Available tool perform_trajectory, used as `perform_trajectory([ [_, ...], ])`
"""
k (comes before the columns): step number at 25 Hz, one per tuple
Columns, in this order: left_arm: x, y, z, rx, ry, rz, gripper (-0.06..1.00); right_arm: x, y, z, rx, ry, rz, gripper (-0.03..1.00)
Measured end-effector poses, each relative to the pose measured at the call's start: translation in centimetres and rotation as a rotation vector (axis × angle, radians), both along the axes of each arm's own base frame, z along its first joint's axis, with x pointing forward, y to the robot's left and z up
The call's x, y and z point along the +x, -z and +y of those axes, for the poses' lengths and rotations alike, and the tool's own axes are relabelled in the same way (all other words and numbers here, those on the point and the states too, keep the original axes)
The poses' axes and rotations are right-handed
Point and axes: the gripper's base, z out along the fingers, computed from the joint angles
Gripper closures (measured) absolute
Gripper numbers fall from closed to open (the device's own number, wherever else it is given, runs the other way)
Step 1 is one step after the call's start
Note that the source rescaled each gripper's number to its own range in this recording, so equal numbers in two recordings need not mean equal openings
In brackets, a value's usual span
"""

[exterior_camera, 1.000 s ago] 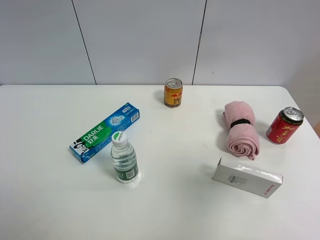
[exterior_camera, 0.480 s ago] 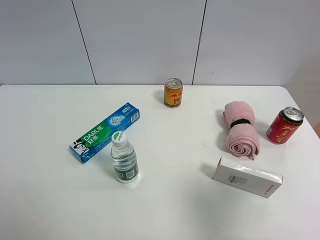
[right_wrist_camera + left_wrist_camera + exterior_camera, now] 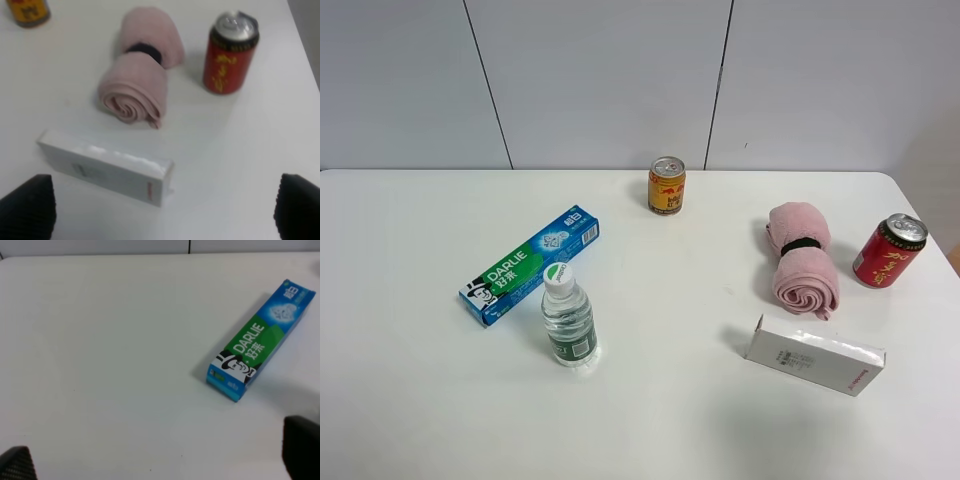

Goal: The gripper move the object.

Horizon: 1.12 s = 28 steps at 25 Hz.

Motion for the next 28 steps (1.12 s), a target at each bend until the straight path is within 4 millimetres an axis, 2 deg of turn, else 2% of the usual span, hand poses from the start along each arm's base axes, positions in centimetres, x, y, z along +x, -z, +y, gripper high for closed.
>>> perform_trajectory([
  [8, 0.0, 0.0, 0.0, 0.000, 0.000, 0.000, -0.06, 0.7, 1.4, -0.6, -0.024, 0.057, 0.028, 0.08],
  [20, 0.0, 0.0, 0.0, 0.000, 0.000, 0.000, -0.06, 0.8, 1.5, -0.9, -0.018, 0.093, 0.023, 0.08],
  [28, 0.0, 0.0, 0.0, 0.000, 0.000, 0.000, -0.06, -0.6, 1.5, -0.8, -0.013, 0.097, -0.072, 0.08],
])
